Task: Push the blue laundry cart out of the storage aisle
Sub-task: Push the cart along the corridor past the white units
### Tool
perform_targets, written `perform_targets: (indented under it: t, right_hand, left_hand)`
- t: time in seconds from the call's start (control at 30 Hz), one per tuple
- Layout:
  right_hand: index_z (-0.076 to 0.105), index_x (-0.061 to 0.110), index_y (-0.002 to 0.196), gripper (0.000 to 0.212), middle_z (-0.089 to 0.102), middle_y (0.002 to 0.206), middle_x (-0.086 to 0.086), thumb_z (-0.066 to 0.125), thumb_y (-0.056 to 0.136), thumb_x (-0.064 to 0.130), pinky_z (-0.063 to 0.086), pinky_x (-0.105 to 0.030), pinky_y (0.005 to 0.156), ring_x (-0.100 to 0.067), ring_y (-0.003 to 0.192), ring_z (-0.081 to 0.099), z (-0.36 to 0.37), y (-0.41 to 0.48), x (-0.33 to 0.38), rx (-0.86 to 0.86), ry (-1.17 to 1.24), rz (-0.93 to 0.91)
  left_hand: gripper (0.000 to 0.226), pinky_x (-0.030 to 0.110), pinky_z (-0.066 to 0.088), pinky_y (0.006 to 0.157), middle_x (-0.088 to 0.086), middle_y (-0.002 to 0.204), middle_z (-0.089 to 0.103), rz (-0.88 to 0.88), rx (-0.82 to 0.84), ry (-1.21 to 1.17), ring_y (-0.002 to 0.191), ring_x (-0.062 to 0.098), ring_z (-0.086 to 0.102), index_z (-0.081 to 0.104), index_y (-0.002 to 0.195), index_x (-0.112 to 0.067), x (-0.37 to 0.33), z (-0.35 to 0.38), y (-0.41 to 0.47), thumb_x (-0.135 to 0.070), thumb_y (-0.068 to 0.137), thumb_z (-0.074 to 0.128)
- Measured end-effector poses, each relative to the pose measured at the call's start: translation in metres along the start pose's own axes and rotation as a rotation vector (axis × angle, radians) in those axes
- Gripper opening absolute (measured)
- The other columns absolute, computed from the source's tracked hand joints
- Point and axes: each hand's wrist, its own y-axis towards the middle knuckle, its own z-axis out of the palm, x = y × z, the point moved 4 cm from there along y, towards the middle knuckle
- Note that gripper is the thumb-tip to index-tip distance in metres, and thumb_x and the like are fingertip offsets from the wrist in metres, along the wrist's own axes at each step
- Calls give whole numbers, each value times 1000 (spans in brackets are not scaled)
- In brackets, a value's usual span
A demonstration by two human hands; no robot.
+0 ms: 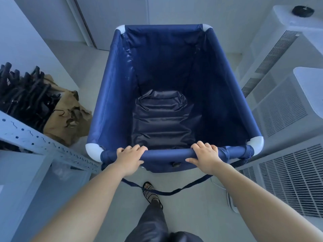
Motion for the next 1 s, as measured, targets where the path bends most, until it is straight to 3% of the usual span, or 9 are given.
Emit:
perform_targets:
  t: [0.6, 0.83, 1.0]
  right_hand:
    - [40, 21, 124, 52, 45, 120, -2, 41, 89, 60, 31, -39, 99, -25, 110, 45, -94, 212, -19, 52, -42, 58]
    - [40, 19, 121, 56, 49, 121, -5, 35, 89, 64, 35, -41, 92, -27, 110, 47, -126, 286, -33, 171, -107, -56]
    - [40, 16, 121, 57, 51, 123, -6, 36, 89, 63, 37, -40, 89, -28, 111, 49, -140, 336, -42, 158, -122, -98]
  left_hand:
    - [34, 40, 28, 95, -7, 126, 46, 12, 2, 3, 113, 21, 43, 34, 130, -31, 64, -104, 208, -31, 97, 44]
    - [26, 40, 28, 97, -8, 125, 50, -54, 25, -26, 114, 21, 44, 40, 120, -29, 82, -140, 276, -29, 95, 47]
    - [27, 40, 29, 94, -7, 120, 53, -105, 40, 9, 111, 22, 47, 41, 116, -32, 88, -166, 322, -19, 92, 46]
